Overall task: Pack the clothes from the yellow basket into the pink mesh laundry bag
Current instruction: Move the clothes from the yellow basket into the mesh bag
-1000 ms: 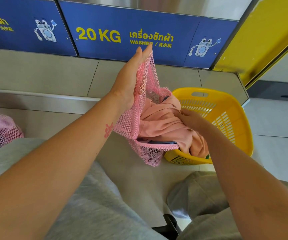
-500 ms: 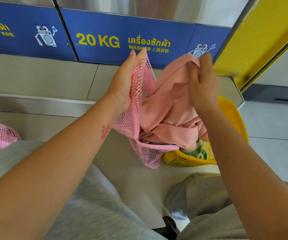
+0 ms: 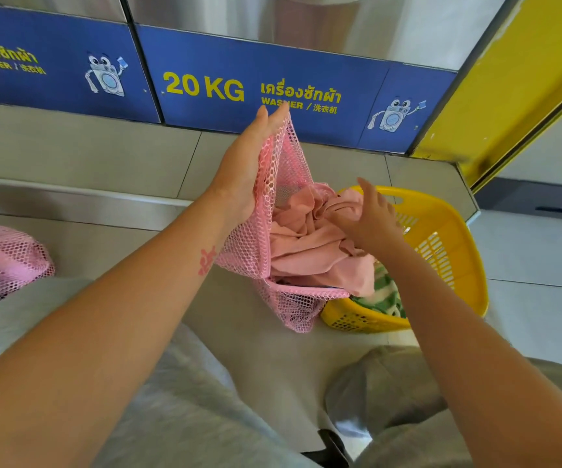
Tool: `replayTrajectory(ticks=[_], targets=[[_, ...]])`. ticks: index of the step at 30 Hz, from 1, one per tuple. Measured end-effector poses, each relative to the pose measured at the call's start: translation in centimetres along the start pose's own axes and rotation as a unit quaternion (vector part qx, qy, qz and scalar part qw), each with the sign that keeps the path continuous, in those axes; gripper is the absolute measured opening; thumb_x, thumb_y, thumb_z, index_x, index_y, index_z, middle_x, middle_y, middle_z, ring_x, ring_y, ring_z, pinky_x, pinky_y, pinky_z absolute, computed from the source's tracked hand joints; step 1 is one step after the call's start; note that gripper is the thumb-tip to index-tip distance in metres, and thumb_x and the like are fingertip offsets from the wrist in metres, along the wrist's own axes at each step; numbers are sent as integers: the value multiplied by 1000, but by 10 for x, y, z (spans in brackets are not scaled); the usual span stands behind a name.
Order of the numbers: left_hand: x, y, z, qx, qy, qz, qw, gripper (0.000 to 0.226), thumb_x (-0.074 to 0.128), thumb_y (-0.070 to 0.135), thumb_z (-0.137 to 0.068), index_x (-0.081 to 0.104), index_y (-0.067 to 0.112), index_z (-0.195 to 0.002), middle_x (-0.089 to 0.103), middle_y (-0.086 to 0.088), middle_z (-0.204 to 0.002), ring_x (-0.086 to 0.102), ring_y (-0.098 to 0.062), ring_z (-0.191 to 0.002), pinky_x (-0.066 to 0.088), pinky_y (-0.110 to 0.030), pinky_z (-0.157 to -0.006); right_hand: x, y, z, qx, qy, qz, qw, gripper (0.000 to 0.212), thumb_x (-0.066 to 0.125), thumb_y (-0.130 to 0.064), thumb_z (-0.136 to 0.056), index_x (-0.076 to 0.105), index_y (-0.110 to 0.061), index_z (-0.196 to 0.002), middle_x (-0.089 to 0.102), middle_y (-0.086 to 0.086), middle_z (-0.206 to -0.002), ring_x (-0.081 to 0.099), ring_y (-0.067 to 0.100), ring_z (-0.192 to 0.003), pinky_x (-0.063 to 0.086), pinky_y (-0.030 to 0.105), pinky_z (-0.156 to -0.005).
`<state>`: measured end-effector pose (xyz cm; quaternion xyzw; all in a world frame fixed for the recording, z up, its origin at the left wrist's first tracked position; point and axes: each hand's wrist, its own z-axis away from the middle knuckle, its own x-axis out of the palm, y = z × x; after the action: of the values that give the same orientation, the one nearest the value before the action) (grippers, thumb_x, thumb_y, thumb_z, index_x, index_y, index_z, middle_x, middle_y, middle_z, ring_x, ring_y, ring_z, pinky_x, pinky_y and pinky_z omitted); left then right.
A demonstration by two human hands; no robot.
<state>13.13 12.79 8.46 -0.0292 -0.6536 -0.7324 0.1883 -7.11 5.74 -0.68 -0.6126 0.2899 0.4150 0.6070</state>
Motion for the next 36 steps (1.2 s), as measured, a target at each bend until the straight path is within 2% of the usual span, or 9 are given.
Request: replayTrajectory(ticks=[4, 7, 10, 14, 22, 26, 29, 33, 36], targets=[[1, -1, -1, 17, -23, -12, 1000, 49, 36, 55, -101, 51, 35, -143, 34, 6, -160, 29, -18, -148, 20, -56, -120, 13, 43, -4, 86, -96, -97, 987, 106, 70, -64, -72, 16, -19, -151, 40, 15, -149, 35, 38, -139, 27, 54, -114], [4, -2, -1, 20, -31, -14, 999, 50, 34, 56, -101, 50, 36, -143, 33, 7, -161, 27, -18, -149, 19, -56, -120, 19, 53, -3, 68, -141, -160, 975, 52, 68, -51, -81, 60, -11, -113, 67, 11, -102, 63, 33, -103, 50, 45, -87], [7, -2, -1, 23, -33, -29, 999, 47, 31, 57, -102, 53, 39, -140, 33, 8, -160, 26, -18, -149, 18, -56, -120, 15, 51, -6, 40, -110, -111, 987, 16, 59, -25, -91, 65, -11, -87, 68, 13, -84, 62, 29, -85, 44, 36, -71], [9, -2, -3, 18, -23, -14, 999, 50, 35, 54, -102, 47, 34, -146, 31, 6, -161, 27, -18, -149, 19, -55, -121, -13, 30, -6, 6, -18, -146, 989, 16, 50, -11, -90, 65, -8, -92, 69, 15, -95, 60, 25, -90, 45, 38, -76], [17, 2, -2, 11, -36, 50, 998, 50, 34, 46, -105, 46, 24, -148, 36, -2, -159, 43, -19, -140, 38, -40, -113, -43, -65, 15, -151, 128, -131, 971, 39, 41, -22, -76, 57, -14, -110, 65, 12, -94, 58, 33, -83, 46, 40, -72], [15, 4, -2, 21, -30, 49, 998, 49, 31, 47, -106, 54, 25, -143, 38, 2, -158, 42, -14, -140, 31, -41, -119, -4, -63, 30, -197, -119, 138, 963, 45, 47, -48, -82, 52, -36, -126, 64, 7, -117, 57, 34, -113, 43, 44, -93], [14, 3, -2, 28, -38, 30, 998, 49, 30, 50, -105, 52, 28, -143, 37, 6, -158, 33, -14, -146, 23, -47, -121, 9, -49, 40, -168, -293, 118, 934, 33, 52, -51, -83, 61, -48, -114, 67, -8, -116, 61, 21, -109, 46, 36, -95], [13, 2, 1, 25, -42, 29, 998, 51, 33, 53, -103, 51, 29, -144, 36, 6, -159, 31, -15, -147, 21, -50, -122, 8, -26, 32, -171, 10, 3, 985, 27, 55, -32, -83, 56, -31, -111, 63, 4, -101, 57, 35, -105, 46, 49, -92], [14, 0, 1, 14, -41, 19, 999, 55, 39, 57, -98, 49, 30, -146, 37, 7, -158, 31, -15, -147, 20, -49, -121, 6, -4, 24, -47, -8, 87, 995, 72, 61, -56, -82, 34, -29, -143, 44, 9, -143, 39, 37, -132, 34, 53, -104]])
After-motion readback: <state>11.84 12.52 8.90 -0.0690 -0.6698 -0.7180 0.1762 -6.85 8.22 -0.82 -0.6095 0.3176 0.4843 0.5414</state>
